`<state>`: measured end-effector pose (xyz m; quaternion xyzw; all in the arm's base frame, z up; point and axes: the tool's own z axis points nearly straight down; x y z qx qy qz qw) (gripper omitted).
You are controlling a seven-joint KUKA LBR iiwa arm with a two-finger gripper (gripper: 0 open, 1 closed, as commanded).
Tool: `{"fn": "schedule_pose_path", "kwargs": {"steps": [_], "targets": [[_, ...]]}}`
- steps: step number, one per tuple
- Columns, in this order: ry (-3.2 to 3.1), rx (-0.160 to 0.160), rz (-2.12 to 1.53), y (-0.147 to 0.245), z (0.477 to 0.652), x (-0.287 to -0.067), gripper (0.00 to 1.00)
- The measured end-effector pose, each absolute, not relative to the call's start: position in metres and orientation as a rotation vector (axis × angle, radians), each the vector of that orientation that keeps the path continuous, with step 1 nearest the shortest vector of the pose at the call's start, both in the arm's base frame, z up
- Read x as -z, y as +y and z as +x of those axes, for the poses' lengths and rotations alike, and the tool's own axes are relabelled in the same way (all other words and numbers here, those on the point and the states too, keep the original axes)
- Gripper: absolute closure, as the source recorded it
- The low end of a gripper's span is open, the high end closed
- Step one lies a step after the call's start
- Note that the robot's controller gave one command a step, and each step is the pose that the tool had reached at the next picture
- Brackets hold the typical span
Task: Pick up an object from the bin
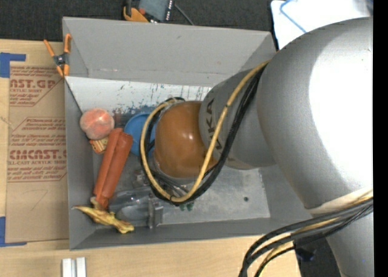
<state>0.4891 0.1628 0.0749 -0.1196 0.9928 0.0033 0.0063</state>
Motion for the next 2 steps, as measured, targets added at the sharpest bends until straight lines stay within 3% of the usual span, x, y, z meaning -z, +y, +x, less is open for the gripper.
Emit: {"fn": "schedule_pose_path", "kwargs": {"steps": [1,2], "targets": [[3.11,-0.009,-0.375,0.163,0.489,-0.077,1.0],[3.125,-0.004,-0.378,0.161,0.484,-0.103,1.0]]}}
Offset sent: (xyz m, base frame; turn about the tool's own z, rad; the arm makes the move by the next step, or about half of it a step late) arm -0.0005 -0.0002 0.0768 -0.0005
